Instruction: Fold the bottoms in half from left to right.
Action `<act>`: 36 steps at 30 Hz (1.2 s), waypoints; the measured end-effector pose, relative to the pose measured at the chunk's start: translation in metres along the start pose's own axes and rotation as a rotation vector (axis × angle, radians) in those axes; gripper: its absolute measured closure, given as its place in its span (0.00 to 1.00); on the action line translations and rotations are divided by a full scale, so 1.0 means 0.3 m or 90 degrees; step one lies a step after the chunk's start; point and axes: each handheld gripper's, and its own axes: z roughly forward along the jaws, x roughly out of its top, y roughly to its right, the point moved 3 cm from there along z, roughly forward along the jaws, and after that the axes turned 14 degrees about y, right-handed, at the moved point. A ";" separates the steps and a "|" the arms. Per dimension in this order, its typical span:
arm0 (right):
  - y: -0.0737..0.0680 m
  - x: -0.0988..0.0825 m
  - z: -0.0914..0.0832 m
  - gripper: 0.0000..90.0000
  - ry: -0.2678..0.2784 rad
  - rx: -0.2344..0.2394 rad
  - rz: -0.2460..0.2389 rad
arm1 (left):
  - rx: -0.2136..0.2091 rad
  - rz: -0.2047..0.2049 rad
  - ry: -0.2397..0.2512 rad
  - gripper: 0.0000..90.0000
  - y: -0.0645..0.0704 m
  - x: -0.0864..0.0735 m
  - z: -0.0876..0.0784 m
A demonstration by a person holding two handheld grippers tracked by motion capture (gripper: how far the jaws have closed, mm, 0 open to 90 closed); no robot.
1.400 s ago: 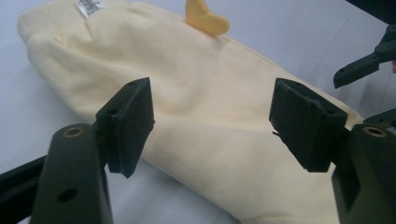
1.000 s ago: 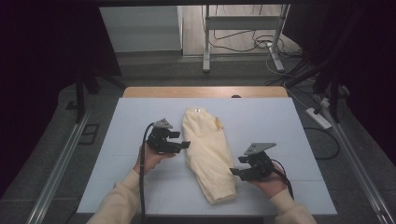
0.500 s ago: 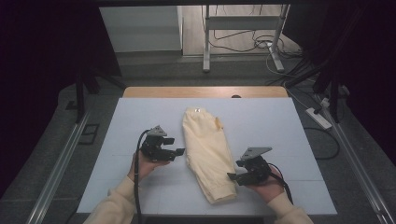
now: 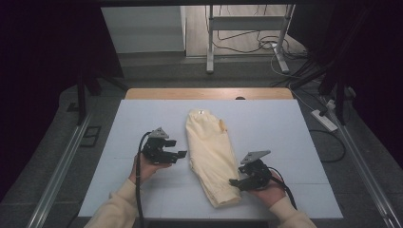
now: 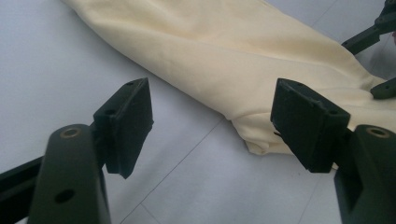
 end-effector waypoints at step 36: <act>-0.137 0.007 0.041 0.84 0.019 0.095 -0.014 | 0.015 0.008 0.002 0.31 -0.003 0.009 -0.011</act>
